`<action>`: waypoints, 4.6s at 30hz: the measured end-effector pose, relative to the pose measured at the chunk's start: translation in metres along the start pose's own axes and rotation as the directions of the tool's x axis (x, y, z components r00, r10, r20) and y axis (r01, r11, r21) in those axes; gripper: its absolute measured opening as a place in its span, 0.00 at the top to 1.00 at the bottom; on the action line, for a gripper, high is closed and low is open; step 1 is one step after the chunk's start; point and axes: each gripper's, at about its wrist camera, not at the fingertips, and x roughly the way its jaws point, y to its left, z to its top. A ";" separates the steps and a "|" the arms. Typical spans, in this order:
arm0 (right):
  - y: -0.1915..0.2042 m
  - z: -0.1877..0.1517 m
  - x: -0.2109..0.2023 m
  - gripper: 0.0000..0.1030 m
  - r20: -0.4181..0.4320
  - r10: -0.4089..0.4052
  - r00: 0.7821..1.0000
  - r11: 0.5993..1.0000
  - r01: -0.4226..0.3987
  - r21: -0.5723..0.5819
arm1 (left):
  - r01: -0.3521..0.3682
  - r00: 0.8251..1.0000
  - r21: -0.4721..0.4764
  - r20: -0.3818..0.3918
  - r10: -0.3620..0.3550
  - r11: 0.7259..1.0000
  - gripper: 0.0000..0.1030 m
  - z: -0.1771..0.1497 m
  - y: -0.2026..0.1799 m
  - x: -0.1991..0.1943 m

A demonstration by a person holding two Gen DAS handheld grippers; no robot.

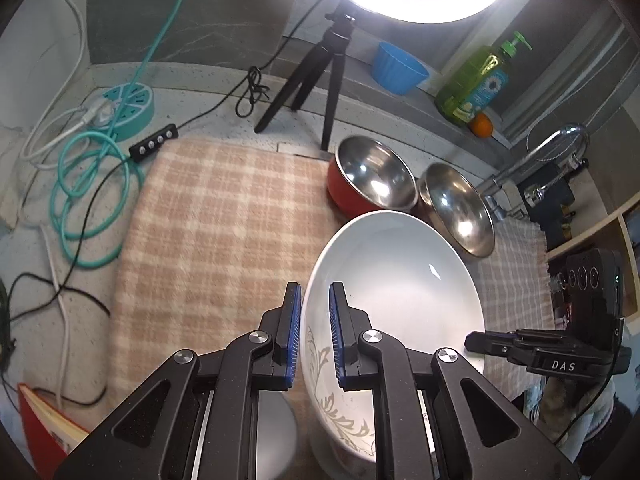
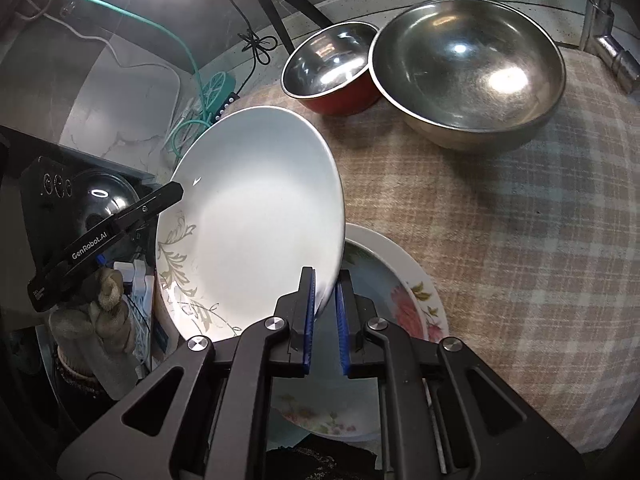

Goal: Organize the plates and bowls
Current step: 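Lift the plain white plate and carry it toward the plate stack, then lower the held white plate onto the flowered plate stack, then open the right gripper to release the white plate on the stack, then move the open right gripper to the rim of the large steel bowl, then close the right gripper on the large steel bowl rim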

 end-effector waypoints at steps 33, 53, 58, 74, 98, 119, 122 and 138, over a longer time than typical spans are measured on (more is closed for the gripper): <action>-0.036 -0.042 -0.001 0.90 -0.077 -0.096 0.992 0.983 0.082 -0.163 | -0.085 0.996 -0.141 0.008 0.087 0.986 0.88 -0.116 -0.038 0.004; -0.002 -0.049 0.009 0.90 -0.007 -0.253 0.967 0.902 0.233 -0.363 | -0.112 0.993 -0.049 0.040 0.114 0.993 0.90 -0.119 -0.061 -0.005; -0.005 -0.050 0.006 0.90 0.002 -0.245 0.970 0.908 0.230 -0.350 | -0.119 0.991 -0.088 0.054 0.124 0.989 0.87 -0.119 -0.051 -0.013; -0.046 -0.055 -0.048 0.41 0.147 -0.067 0.987 0.988 0.086 -0.126 | -0.144 0.986 -0.183 0.056 0.157 0.972 0.72 -0.147 -0.030 -0.029; -0.108 -0.032 -0.108 0.17 0.331 -0.122 0.936 0.992 0.112 0.051 | -0.164 0.978 -0.098 0.112 0.175 0.982 0.40 -0.109 -0.059 -0.035; -0.128 0.071 -0.087 0.17 0.277 -0.074 0.958 0.997 0.064 0.044 | 0.015 0.998 -0.056 0.057 -0.012 0.998 0.40 0.000 -0.099 0.037; -0.135 0.089 -0.080 0.17 0.257 -0.075 0.963 0.997 0.063 0.054 | 0.045 0.999 -0.092 0.021 -0.043 0.995 0.40 0.015 -0.100 0.060; -0.150 0.121 -0.041 0.53 0.136 -0.026 0.990 0.998 0.017 0.067 | 0.067 0.994 -0.178 -0.070 -0.081 0.982 0.50 0.047 -0.107 0.124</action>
